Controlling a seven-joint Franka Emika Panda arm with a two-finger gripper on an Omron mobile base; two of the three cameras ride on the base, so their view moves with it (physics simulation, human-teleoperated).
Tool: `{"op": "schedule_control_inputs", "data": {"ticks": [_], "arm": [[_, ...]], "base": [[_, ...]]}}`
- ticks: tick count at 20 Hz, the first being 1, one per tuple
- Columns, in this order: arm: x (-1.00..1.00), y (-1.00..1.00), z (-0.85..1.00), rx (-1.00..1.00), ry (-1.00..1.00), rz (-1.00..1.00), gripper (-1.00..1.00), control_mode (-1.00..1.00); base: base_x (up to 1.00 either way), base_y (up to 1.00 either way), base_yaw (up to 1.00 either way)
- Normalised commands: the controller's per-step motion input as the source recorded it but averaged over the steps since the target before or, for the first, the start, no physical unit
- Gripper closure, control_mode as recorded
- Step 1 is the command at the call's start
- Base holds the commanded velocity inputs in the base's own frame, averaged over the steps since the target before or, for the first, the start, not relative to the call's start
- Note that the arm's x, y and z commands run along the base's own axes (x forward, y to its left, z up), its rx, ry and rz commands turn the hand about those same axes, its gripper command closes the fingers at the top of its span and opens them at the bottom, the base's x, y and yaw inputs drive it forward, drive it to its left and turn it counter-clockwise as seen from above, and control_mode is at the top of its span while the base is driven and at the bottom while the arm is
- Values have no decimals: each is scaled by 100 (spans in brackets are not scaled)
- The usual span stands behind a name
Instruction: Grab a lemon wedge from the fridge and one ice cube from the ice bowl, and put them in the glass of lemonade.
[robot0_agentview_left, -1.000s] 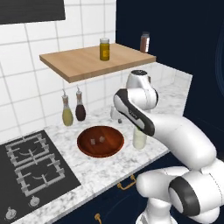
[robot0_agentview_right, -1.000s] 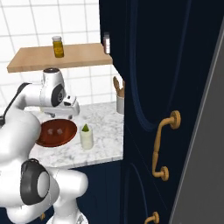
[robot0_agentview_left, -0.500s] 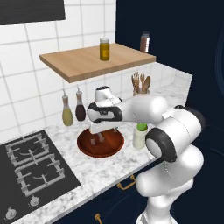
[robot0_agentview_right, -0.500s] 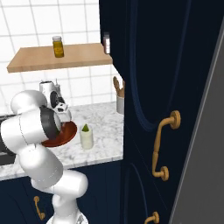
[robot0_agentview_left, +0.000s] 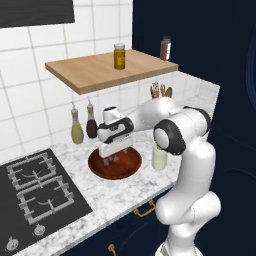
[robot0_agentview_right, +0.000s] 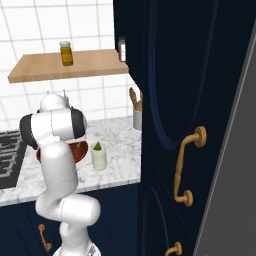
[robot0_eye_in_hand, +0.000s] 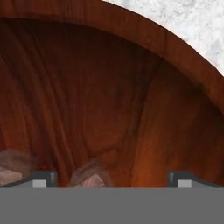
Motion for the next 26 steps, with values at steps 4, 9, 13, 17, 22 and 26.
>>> {"op": "schedule_control_inputs", "data": {"ticks": [4, 9, 13, 17, 22, 26], "arm": [[-11, 11, -8, 0, -1, 19, -100, -100], [-13, 12, -9, 7, -3, 15, -100, -100], [-28, -23, 2, 9, -4, 0, -100, -100], [-4, -9, 6, 29, -7, -1, -100, -100], [-3, 0, 0, 29, -19, 0, -100, -100], [-28, 5, 6, 9, -21, 0, -100, -100]], "base": [[0, 0, 0], [0, 0, 0], [0, 0, 0], [0, 0, 0], [0, 0, 0], [0, 0, 0]]}}
